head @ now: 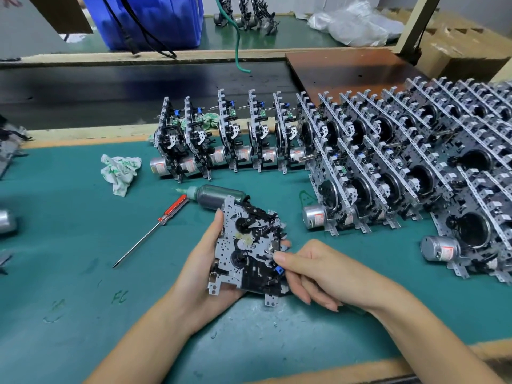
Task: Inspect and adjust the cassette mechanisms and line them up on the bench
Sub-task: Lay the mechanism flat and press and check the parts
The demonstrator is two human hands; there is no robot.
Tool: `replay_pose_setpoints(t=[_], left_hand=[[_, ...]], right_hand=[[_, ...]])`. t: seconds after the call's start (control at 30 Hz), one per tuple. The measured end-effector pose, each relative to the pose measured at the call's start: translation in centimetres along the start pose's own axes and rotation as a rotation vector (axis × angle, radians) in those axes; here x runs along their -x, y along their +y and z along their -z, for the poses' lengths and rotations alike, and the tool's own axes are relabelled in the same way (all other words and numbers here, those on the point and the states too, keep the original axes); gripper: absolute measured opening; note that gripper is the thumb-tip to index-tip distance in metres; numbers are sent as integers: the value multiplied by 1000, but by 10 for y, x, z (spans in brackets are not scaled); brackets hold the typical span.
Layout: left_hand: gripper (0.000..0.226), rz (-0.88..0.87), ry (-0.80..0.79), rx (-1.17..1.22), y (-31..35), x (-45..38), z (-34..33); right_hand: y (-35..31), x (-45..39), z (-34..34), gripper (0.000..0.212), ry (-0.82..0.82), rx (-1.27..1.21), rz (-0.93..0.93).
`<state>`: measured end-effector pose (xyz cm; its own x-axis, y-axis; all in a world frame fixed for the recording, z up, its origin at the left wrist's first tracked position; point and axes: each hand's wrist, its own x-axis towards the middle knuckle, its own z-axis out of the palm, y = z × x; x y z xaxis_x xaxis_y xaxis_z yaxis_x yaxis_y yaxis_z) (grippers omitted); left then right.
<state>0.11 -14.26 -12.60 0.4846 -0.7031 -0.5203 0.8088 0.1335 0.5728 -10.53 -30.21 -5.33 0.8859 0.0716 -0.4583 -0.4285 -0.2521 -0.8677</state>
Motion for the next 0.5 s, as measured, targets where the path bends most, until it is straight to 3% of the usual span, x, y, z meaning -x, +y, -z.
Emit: replay_pose_setpoints(t=[0.5], left_hand=[[76,-23,101,34,7,18,-23]], right_hand=[[6,4,-4,60,23,-36,43]])
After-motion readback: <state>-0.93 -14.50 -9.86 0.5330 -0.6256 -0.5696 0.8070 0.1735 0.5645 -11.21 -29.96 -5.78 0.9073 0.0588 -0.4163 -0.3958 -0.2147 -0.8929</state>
